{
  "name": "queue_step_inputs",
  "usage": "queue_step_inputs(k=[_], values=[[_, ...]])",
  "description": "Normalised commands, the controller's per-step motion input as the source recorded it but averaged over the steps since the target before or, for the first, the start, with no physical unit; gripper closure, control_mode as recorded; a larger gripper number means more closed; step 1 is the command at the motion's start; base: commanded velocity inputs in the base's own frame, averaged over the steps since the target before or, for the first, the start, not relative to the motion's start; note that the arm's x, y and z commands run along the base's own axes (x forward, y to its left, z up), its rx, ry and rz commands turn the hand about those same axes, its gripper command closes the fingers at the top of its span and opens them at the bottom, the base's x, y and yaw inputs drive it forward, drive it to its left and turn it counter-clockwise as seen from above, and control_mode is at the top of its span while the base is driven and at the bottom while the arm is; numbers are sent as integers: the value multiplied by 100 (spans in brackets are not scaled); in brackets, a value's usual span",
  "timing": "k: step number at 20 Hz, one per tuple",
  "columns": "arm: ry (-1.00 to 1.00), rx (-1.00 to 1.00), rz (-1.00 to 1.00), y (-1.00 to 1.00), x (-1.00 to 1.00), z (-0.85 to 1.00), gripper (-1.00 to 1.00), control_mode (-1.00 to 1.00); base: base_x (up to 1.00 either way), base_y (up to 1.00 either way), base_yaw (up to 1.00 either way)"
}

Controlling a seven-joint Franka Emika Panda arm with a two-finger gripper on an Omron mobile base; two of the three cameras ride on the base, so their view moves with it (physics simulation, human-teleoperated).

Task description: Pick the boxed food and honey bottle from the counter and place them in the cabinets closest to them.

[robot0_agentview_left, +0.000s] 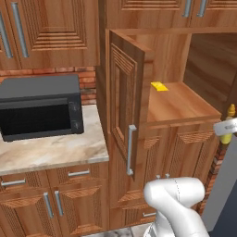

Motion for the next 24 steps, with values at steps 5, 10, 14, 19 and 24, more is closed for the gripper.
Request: queue_step_inputs(k=[5, 10, 14, 19, 24], values=[[-6, 8, 1, -2, -2, -1, 100, -100, 0, 0, 0], [-4, 11, 0, 0, -1, 0, 100, -100, 0, 0, 0], [-1, 4, -6, 10, 21, 1, 100, -100, 0, 0, 0], [0, 1, -13, 16, 52, 6, 100, -100, 0, 0, 0], [0, 0, -9, 3, 51, 3, 100, -100, 0, 0, 0]])
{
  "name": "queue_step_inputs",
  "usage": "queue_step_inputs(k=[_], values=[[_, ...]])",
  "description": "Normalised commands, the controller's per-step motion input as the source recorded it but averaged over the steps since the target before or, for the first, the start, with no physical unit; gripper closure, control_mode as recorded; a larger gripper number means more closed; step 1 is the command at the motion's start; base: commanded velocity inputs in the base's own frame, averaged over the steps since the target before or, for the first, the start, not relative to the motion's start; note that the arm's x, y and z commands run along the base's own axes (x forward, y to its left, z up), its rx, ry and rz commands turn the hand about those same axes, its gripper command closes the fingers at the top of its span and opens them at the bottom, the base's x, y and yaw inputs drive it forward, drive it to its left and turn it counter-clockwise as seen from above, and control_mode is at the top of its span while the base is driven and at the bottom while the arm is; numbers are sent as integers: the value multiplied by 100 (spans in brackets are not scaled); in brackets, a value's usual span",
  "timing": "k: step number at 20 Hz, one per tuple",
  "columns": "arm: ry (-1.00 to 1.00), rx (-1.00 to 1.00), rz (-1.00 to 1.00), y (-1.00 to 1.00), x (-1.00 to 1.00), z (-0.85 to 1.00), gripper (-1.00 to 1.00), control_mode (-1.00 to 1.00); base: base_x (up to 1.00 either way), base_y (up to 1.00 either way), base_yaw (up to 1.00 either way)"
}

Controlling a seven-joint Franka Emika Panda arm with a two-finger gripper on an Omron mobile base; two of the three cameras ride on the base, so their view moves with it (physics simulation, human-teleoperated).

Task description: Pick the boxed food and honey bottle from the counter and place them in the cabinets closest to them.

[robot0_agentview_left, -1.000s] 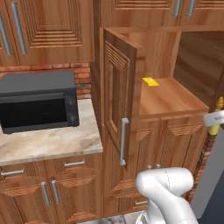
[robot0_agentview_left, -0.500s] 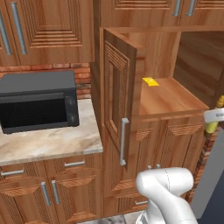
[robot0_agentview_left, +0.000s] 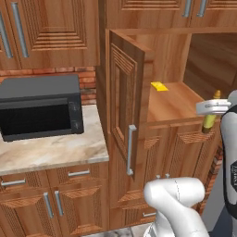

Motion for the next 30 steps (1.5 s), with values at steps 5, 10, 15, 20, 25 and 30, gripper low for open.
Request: queue_step_inputs(k=[5, 10, 15, 20, 25, 30], values=[[-6, 2, -2, -14, 35, 0, 100, -100, 0, 0, 0], [-5, 6, 1, -39, 36, 0, 100, -100, 0, 0, 0], [-1, 3, 0, -12, 58, 0, 100, -100, 0, 0, 0], [0, 3, 0, -1, 57, 0, 100, -100, 0, 0, 0], [1, 0, 0, 0, 43, -1, 100, -100, 0, 0, 0], [0, 0, -1, 0, 32, -20, 100, -100, 0, 0, 0]])
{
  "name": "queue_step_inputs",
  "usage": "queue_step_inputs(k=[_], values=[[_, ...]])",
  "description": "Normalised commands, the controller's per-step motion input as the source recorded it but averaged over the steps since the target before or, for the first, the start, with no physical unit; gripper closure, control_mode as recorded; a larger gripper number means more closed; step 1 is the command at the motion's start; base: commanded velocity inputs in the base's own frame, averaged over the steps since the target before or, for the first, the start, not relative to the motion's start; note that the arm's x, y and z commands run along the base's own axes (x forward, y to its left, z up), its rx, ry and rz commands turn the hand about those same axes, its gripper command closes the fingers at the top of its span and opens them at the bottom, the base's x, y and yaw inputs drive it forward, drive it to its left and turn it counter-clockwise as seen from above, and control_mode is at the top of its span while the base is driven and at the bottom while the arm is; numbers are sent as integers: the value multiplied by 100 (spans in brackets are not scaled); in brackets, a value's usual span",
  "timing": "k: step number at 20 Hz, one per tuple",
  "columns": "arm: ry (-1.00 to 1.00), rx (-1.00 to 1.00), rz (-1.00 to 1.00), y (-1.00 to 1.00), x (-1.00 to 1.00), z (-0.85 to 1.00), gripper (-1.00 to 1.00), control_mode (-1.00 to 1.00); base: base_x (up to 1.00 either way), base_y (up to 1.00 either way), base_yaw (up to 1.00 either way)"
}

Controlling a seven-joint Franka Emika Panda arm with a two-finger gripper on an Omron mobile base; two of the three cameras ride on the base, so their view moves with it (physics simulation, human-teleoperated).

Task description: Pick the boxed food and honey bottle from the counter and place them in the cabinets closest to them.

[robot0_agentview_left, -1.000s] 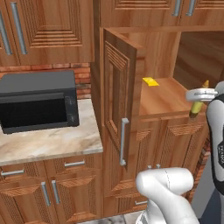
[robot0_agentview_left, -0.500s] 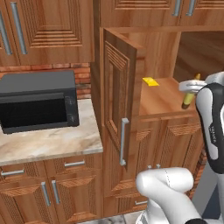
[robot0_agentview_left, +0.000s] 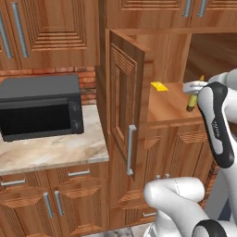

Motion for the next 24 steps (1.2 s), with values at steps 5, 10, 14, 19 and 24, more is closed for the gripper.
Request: queue_step_inputs(k=[5, 10, 14, 19, 24], values=[[0, 0, -1, 0, 34, -33, 100, -100, 0, 0, 0], [0, 0, -3, 0, 52, -23, 100, -100, 0, 0, 0], [0, 0, -5, 0, 65, -10, 100, -100, 0, 0, 0], [0, 0, -4, -1, 58, -13, 100, -100, 0, 0, 0], [0, 0, -3, -4, 51, -14, 100, -100, 0, 0, 0]])
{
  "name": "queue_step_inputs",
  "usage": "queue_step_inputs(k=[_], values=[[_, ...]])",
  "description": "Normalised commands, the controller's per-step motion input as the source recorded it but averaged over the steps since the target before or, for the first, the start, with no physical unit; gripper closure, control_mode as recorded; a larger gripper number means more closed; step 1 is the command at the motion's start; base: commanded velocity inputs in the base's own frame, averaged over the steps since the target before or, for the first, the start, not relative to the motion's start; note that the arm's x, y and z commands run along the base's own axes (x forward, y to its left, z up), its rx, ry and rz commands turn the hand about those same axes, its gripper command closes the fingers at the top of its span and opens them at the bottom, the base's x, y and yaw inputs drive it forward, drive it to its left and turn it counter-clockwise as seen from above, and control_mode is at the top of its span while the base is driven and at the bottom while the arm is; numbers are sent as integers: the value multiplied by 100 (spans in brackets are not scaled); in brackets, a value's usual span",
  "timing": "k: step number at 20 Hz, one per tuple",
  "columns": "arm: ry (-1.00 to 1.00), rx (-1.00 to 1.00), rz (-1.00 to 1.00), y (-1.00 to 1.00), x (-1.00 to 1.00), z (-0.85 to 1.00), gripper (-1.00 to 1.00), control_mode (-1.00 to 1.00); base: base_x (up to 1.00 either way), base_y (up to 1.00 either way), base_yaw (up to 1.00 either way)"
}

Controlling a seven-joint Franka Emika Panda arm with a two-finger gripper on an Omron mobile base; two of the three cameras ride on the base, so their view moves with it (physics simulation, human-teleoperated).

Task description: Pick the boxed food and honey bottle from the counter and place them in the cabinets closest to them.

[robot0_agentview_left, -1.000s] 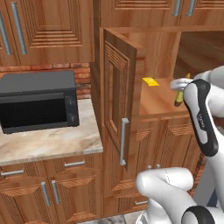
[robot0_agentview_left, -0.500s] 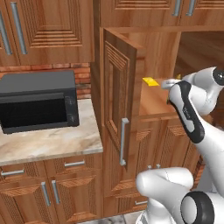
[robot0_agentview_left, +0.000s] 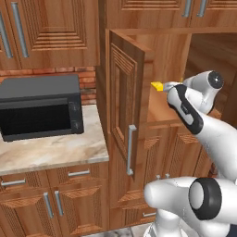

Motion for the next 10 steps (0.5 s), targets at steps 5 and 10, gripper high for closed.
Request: queue_step_inputs(k=[5, 10], values=[[0, 0, -3, -1, 47, -14, 100, -100, 0, 0, 0], [0, 0, -2, 0, 32, -22, 100, -100, 0, 0, 0]])
